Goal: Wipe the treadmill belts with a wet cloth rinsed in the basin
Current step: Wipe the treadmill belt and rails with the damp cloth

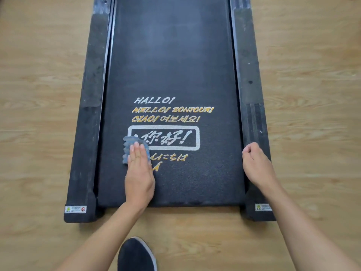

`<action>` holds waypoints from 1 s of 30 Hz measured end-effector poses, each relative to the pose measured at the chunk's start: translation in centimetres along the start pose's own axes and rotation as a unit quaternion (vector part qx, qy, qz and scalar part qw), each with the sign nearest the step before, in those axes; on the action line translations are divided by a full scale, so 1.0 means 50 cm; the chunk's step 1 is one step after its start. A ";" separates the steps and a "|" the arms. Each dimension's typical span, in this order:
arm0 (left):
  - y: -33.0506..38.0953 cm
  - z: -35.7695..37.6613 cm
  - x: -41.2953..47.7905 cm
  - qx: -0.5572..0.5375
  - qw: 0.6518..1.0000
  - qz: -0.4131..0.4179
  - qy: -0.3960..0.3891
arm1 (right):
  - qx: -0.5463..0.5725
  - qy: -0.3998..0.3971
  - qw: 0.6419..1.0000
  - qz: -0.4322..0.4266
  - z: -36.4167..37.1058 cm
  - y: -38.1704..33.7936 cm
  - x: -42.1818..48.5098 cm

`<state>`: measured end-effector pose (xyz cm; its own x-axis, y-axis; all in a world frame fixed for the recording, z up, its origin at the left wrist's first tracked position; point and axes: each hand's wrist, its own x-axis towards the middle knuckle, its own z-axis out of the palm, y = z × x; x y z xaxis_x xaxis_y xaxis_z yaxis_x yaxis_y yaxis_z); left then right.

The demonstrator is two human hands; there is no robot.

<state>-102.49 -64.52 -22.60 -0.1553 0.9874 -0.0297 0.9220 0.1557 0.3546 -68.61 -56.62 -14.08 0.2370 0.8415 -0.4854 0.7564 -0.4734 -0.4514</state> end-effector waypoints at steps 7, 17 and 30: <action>0.308 0.103 0.021 -0.077 0.980 0.176 -0.053 | 0.038 -0.016 0.999 0.029 -0.014 -0.009 -0.004; 0.390 0.119 0.045 0.010 0.926 0.359 -0.119 | 0.062 -0.005 0.998 0.019 -0.014 0.003 0.001; -0.199 -0.122 -0.014 0.035 0.999 -0.006 -0.001 | 0.022 -0.031 0.999 0.007 -0.020 -0.012 -0.010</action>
<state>-113.74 -66.91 -20.42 -0.1666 0.9854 -0.0356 0.9427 0.1698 0.2871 -68.57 -56.50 -12.84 0.2083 0.8170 -0.5378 0.7252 -0.4979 -0.4755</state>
